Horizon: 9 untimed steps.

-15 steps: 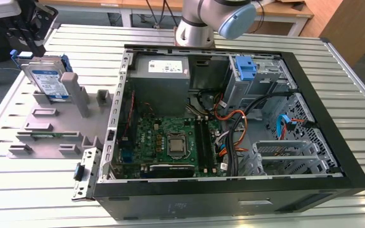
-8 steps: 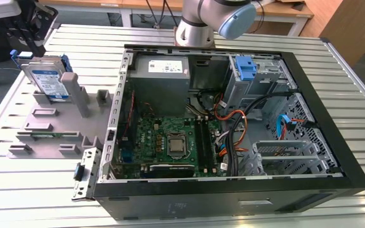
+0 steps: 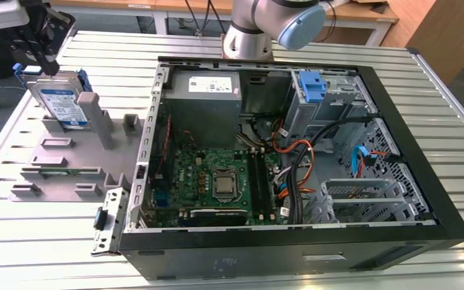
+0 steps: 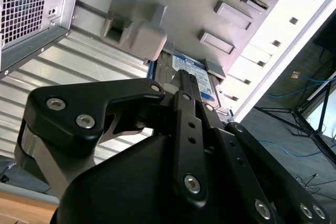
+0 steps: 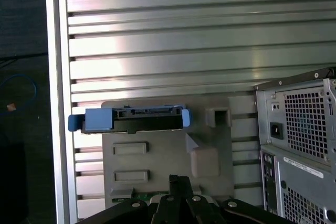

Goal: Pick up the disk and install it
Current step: 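Reach for the disk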

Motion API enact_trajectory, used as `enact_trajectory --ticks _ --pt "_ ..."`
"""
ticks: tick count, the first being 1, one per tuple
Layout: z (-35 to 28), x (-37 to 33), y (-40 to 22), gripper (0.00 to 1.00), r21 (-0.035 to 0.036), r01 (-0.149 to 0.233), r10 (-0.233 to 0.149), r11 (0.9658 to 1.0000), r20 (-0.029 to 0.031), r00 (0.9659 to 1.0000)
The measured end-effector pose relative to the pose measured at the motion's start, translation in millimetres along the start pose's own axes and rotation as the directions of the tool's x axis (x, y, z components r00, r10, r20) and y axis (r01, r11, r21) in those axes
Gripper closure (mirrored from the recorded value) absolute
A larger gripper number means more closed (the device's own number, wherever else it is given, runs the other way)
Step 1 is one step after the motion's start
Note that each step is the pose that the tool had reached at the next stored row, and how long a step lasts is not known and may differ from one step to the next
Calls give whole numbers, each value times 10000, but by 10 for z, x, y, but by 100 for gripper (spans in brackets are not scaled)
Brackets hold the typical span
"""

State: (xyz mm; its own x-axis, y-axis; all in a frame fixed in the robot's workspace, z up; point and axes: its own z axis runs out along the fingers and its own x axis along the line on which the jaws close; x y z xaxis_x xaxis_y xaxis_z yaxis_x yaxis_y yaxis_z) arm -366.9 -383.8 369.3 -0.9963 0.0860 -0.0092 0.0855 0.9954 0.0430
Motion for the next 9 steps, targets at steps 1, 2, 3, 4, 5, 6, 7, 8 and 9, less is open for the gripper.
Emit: enact_trajectory --ticks 1,2,3,4,5,6,7,8,9 --pt "1 0 0 89 -1 0 0 10000 1 10000" --pt "2 0 0 89 -1 0 0 10000 1 10000" --pt "2 0 0 89 -1 0 0 10000 1 10000" --pt "2 0 0 89 -1 0 0 10000 1 10000" --pt "3 1 1 89 -4 0 0 10000 3 10000" --pt "5 1 4 89 -8 -1 1 10000 3 10000" --pt "5 1 7 89 -12 -1 1 10000 1 10000" --pt "5 1 10 89 -18 -1 1 10000 0 10000" --pt "6 2 14 89 -26 -1 1 10000 -1 10000"
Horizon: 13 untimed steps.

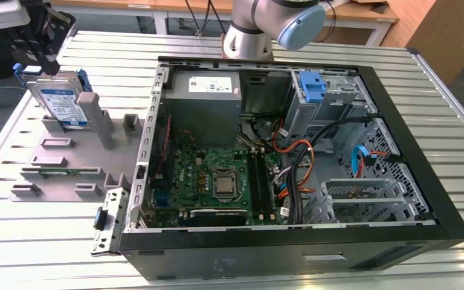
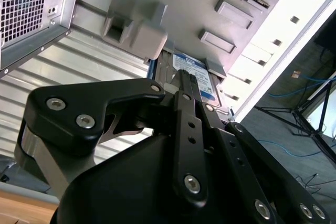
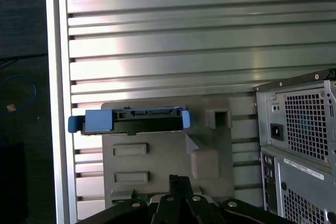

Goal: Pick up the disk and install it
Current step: 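Reach for the disk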

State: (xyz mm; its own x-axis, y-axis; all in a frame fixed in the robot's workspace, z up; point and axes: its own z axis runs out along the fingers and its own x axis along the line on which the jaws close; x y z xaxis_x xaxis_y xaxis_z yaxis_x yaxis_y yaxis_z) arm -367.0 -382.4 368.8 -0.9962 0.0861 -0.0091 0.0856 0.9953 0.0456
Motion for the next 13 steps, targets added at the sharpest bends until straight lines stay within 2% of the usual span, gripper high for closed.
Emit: enact_trajectory --ticks 13 --pt "39 15 86 89 -90 -1 1 10000 -7 10000"
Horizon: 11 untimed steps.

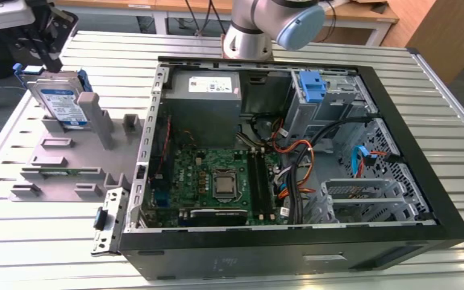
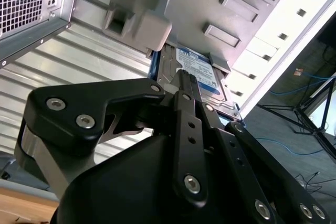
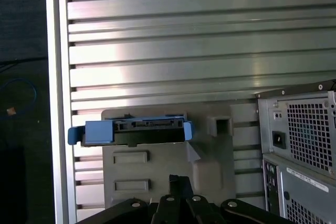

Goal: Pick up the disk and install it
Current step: 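Reach for the disk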

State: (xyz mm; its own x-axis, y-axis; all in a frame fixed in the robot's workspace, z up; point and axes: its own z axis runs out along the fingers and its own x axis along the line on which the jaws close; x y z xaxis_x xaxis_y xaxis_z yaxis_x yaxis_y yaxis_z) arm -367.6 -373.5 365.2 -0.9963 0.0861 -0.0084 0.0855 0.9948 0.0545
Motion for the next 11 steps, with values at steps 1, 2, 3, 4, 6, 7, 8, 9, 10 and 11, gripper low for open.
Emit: enact_trajectory --ticks 1,2,3,4,6,7,8,9,10,11 --pt "3 1 5 89 -3 0 0 10000 1 10000" --pt "5 2 7 89 -4 0 0 10000 2 10000" --pt "5 2 7 89 -4 2 -2 10000 1 10000" --pt "4 2 8 89 -2 0 0 10000 -1 10000" --pt "5 2 8 89 -2 0 0 10000 -1 10000" --pt "5 2 8 89 -2 0 0 10000 -1 10000" --pt "6 2 8 89 -2 0 0 10000 0 10000" --pt "6 3 9 89 -2 0 0 10000 -1 10000" --pt "8 4 11 89 -2 -1 1 10000 -1 10000" --pt "10 7 12 89 -2 -1 1 10000 -1 10000"
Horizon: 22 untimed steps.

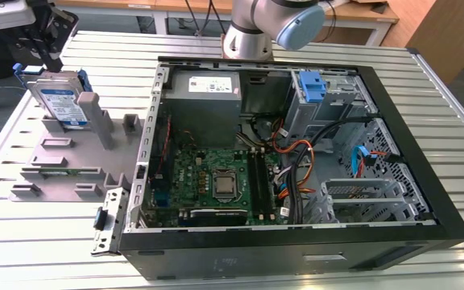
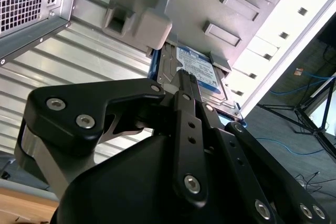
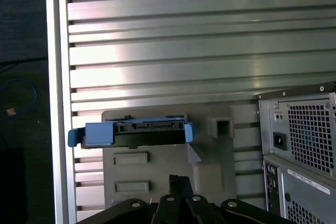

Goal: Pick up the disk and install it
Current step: 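Reach for the disk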

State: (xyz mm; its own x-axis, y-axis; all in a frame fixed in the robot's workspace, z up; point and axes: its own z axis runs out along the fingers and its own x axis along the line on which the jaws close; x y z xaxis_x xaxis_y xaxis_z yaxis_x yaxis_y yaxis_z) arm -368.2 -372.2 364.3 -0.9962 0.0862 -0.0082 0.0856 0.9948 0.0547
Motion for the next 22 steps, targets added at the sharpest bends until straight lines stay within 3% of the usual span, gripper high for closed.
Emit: enact_trajectory --ticks 12,22 --pt "57 72 55 89 -1 -1 1 10000 1 10000" --pt "120 187 148 89 0 -12 12 10000 1 10000"
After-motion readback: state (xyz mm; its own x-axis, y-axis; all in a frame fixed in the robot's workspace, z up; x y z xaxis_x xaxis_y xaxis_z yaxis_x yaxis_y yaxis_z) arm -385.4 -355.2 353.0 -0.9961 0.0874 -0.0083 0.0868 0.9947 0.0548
